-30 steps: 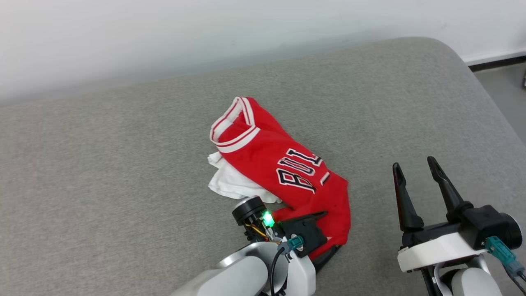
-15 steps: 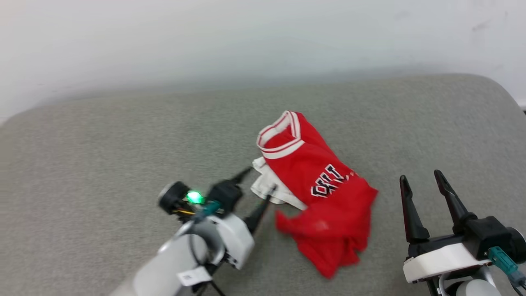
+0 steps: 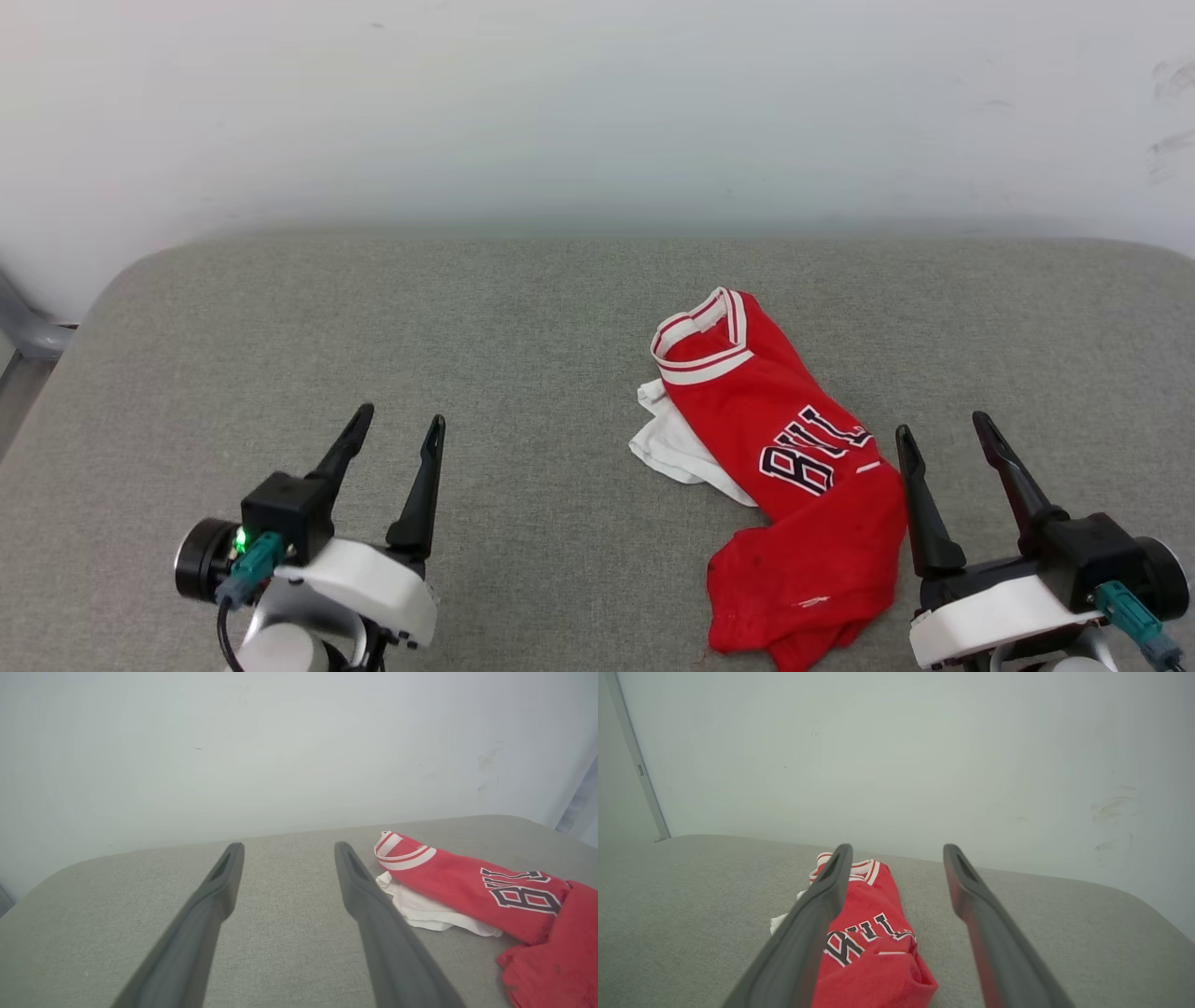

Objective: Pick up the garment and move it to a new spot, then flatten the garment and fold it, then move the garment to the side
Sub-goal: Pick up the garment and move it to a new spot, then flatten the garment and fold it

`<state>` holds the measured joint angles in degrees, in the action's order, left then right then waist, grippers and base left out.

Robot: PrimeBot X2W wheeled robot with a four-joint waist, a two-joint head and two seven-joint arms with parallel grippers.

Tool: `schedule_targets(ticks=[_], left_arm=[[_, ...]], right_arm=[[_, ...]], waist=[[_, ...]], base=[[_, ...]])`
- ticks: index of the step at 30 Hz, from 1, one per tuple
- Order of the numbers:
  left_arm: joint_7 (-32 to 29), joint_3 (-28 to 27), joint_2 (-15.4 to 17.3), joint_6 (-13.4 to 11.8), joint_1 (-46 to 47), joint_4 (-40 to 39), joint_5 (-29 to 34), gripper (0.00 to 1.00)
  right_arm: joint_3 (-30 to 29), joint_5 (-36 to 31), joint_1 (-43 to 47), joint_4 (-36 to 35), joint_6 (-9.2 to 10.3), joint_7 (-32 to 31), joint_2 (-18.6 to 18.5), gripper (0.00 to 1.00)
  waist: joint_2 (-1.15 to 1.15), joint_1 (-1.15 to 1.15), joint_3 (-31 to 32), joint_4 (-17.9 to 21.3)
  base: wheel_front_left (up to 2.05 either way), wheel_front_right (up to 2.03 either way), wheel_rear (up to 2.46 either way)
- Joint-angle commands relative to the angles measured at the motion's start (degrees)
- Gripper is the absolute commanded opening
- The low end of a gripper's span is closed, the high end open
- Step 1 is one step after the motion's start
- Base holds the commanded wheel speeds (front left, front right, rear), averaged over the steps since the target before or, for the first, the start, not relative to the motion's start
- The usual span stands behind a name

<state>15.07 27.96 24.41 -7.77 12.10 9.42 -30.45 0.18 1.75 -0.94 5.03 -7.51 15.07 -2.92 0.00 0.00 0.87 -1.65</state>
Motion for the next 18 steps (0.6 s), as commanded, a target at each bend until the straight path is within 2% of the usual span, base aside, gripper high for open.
schedule_targets(ticks=[1, 5, 9, 18], left_arm=[[0.13, -1.08, -1.06, -0.21, -2.07, -1.45, 0.76, 1.0], [0.14, -6.03, -4.47, -0.12, -7.85, -4.91, 2.6, 1.0], [0.14, -9.71, -7.81, 1.82, -10.75, -5.74, 4.84, 1.0], [0.15, -13.26, -10.9, 6.32, -11.27, -4.57, 9.62, 1.0]], right_arm=[[0.02, 0.05, 0.93, -0.09, 0.04, 0.16, 0.07, 1.0], [0.28, 0.43, 1.12, -0.04, 0.04, 0.16, 0.08, 1.0], [0.6, 0.32, 1.2, 0.07, 0.04, 0.16, 0.08, 1.0], [0.98, -0.86, 0.76, 0.4, 0.04, 0.16, 0.08, 1.0]], waist=[[0.0, 0.0, 0.18, -0.17], [0.0, 0.0, 0.36, -0.39], [0.0, 0.0, 0.27, -0.74], [0.0, 0.0, -0.16, -1.04]], base=[[0.0, 0.0, 0.0], [0.0, 0.0, 0.0], [0.0, 0.0, 0.0], [0.0, 0.0, 0.0]])
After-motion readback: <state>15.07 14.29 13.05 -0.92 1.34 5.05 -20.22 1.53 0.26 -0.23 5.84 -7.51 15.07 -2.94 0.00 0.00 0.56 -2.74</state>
